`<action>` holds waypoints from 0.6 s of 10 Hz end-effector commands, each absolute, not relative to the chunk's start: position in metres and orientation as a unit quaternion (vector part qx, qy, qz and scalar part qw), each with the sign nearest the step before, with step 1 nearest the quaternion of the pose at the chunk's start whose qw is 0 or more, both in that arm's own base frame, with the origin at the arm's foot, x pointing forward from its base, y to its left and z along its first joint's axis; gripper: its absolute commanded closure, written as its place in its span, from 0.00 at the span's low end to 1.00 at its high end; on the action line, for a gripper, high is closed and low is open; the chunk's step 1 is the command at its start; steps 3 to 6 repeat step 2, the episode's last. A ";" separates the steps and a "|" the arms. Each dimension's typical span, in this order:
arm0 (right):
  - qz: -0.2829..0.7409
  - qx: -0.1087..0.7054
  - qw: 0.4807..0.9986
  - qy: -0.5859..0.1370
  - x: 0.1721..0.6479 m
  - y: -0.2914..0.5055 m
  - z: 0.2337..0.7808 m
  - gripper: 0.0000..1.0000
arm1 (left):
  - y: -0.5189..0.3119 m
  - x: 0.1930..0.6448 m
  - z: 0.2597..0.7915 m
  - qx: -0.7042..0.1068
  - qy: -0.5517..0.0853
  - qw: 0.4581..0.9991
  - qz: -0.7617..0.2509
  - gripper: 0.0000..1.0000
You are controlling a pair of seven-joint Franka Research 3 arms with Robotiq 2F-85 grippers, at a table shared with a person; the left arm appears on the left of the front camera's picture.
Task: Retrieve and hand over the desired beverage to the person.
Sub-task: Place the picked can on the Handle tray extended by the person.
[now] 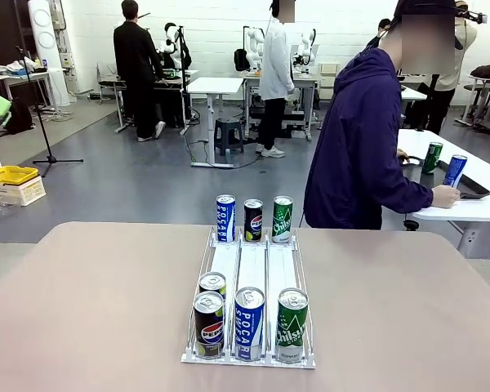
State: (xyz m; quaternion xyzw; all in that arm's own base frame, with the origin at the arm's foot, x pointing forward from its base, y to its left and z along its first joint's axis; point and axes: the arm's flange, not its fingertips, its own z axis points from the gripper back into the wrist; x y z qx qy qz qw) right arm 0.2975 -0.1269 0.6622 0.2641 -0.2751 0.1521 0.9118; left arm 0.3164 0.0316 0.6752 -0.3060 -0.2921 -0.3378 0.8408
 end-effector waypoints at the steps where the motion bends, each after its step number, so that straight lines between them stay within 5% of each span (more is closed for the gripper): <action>1: 0.154 0.259 0.913 -0.275 0.301 -0.128 0.662 0.00 | 0.032 0.317 0.678 -0.307 -0.288 0.841 -0.340 0.00; 6: 0.154 0.259 0.913 -0.275 0.301 -0.128 0.662 0.00 | 0.032 0.317 0.678 -0.307 -0.288 0.841 -0.340 0.00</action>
